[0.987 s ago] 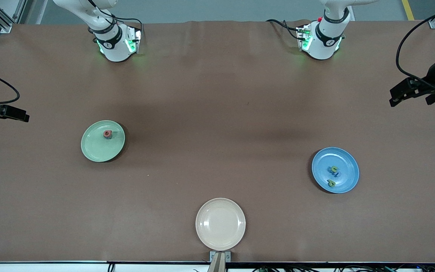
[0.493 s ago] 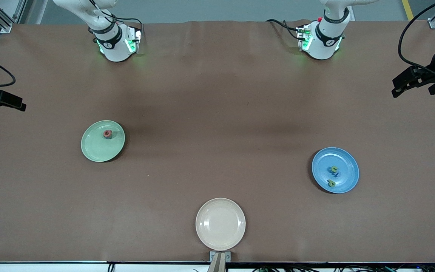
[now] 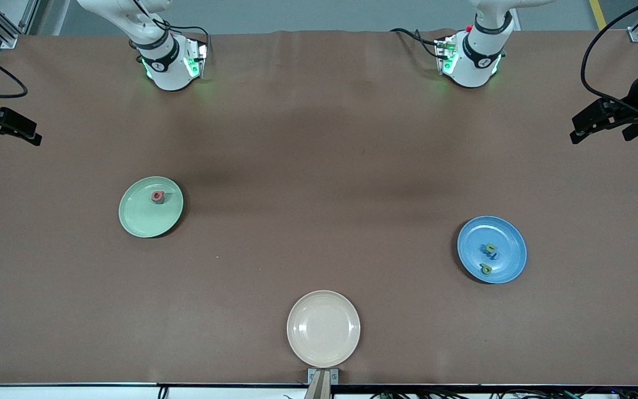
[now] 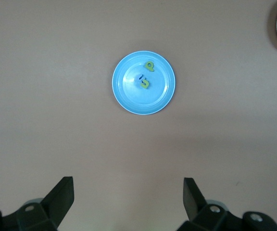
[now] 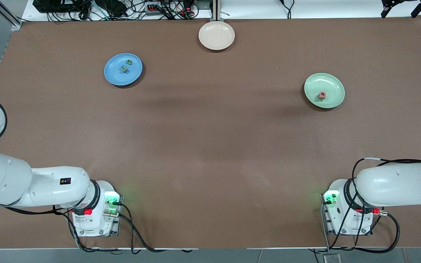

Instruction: Sort upper and lower case letters into plates

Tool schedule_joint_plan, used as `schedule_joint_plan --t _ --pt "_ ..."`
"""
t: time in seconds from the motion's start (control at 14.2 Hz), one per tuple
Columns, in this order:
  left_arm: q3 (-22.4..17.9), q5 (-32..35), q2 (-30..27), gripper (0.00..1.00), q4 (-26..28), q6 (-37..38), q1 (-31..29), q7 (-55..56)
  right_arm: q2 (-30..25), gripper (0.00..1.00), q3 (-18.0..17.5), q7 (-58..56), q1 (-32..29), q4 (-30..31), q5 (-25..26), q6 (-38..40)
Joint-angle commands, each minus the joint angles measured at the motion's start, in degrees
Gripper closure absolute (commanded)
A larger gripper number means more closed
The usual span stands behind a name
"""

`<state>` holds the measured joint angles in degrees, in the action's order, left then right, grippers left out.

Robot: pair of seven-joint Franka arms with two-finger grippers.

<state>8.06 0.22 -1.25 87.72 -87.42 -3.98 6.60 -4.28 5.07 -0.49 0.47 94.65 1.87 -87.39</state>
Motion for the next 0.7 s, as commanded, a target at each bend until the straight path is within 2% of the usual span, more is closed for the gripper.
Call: schedule_joint_plan --t 0.0,0.28,0.42,0.63 --pt "0.03 -1.01 0.46 0.00 -0.09 -0.38 -0.16 0.08 -3.54 0.00 -0.14 -0.04 -0.03 3.26 -0.55 -1.21" --pt "0.03 -0.66 0.46 0.00 -0.27 -0.91 -0.24 -0.19 -4.15 0.00 -0.32 -0.04 -0.03 2.56 -0.55 -1.29" --pt "-0.41 -0.49 0.46 0.00 -1.05 -0.91 -0.24 0.25 -3.89 0.00 -0.32 0.05 -0.12 0.28 -0.64 -1.12" --pt "-0.32 -0.39 0.55 0.00 -1.76 -0.48 -0.16 0.08 -3.98 0.00 -0.06 0.05 -0.30 -0.34 -2.66 -0.77"
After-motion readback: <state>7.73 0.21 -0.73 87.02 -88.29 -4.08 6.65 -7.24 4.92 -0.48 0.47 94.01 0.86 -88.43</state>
